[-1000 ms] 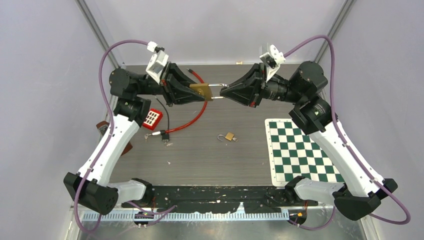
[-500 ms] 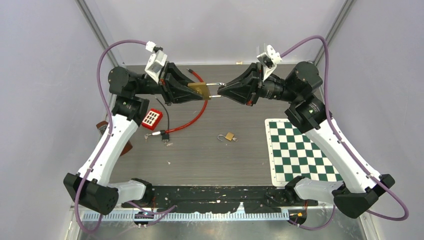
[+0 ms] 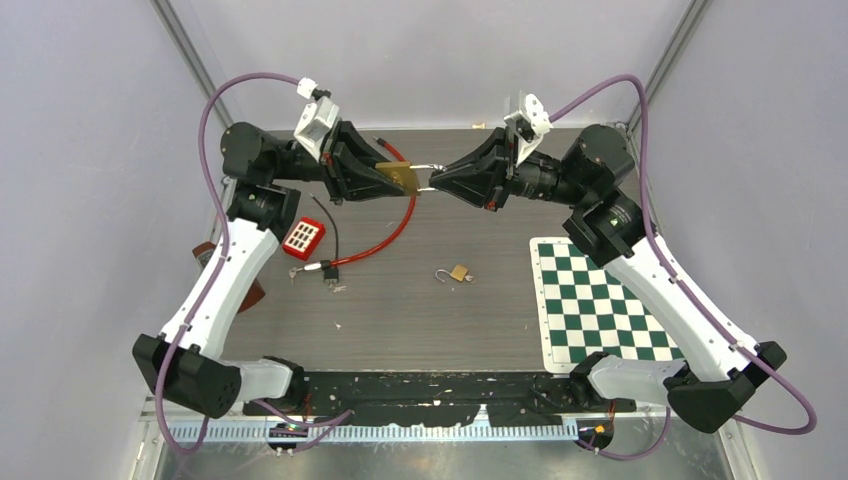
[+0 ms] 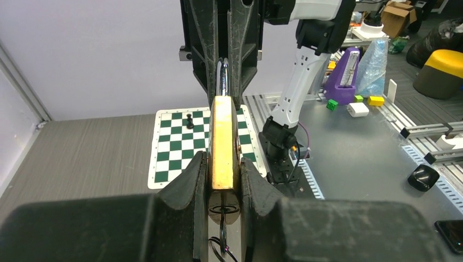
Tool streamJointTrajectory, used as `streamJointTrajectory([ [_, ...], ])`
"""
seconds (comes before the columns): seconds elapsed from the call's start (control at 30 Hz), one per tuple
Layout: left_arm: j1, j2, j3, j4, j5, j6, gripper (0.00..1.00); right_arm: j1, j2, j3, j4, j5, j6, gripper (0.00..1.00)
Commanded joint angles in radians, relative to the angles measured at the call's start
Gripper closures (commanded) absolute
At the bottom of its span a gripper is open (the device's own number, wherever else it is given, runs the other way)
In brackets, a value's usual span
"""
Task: Lock with the key
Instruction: Lock the lock.
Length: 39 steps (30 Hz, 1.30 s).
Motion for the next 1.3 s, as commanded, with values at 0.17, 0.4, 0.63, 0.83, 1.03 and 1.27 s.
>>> streamJointTrajectory([
  [0.17, -0.093, 0.055, 0.106, 0.055, -0.148, 0.068, 1.0, 0.104, 0.12, -0.037, -0.069, 0.014, -0.034, 0.95],
  [0.4, -0.117, 0.071, 0.109, -0.023, -0.193, 0.169, 1.0, 0.12, 0.129, -0.103, -0.052, 0.027, -0.115, 0.95],
  [0.63, -0.116, 0.066, 0.124, -0.094, -0.269, 0.258, 1.0, 0.141, 0.109, -0.221, 0.028, 0.045, -0.153, 0.95],
  [0.83, -0.116, 0.066, 0.144, -0.107, -0.302, 0.279, 1.0, 0.152, 0.103, -0.285, 0.097, 0.064, -0.142, 0.95],
  [1.03, -0.119, 0.094, 0.167, -0.089, -0.305, 0.268, 1.0, 0.191, 0.138, -0.274, 0.106, 0.101, -0.153, 0.95],
  [1.27, -0.125, 0.122, 0.183, -0.094, -0.275, 0.266, 1.0, 0.227, 0.172, -0.26, 0.107, 0.12, -0.169, 0.95],
])
